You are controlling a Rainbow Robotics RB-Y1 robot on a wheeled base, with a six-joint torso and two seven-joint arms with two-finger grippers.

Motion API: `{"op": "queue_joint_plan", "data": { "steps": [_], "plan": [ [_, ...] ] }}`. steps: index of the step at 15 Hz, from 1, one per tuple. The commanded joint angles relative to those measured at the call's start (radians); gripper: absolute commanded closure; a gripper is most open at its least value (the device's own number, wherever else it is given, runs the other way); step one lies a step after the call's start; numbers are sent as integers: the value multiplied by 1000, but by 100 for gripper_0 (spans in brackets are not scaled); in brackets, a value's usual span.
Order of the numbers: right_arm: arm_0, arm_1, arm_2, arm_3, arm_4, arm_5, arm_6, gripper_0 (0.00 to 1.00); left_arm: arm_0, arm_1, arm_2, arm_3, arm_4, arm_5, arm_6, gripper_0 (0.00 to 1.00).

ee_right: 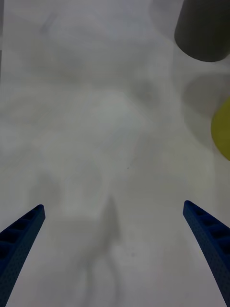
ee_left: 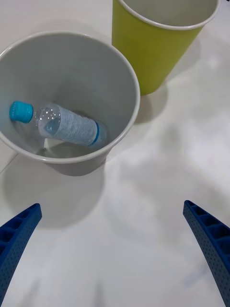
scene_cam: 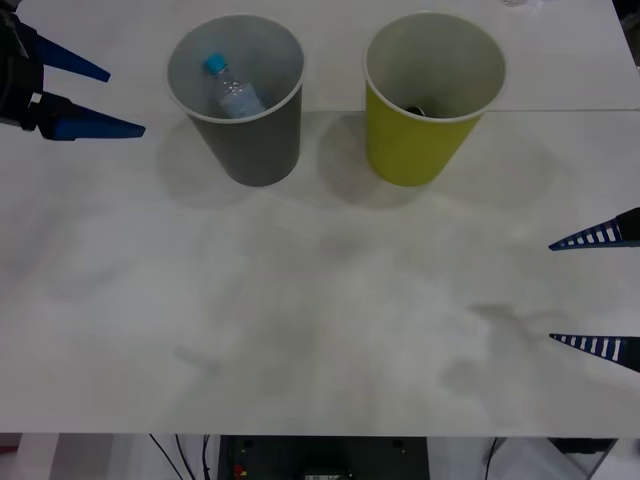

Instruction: Put the can into the green bin and the plastic bottle into the gray bin

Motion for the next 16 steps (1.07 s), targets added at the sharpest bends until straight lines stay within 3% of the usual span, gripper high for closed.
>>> {"op": "queue_joint_plan", "data": {
  "steps": [1, 6, 12, 16],
  "plan": [
    [0, 0, 0, 0, 0, 0, 0, 0, 199, -25, 150, -77, -1, -2, -150, 0],
    [0, 0, 0, 0, 0, 0, 0, 0, 466, -126, 368, -154, -24, -86, -448, 0],
    [0, 0, 0, 0, 0, 0, 0, 0, 625, -222, 452, -174, -23, -139, -707, 0],
    [0, 0, 0, 0, 0, 0, 0, 0, 685, -252, 457, -172, -20, -171, -867, 0]
  ]
}}
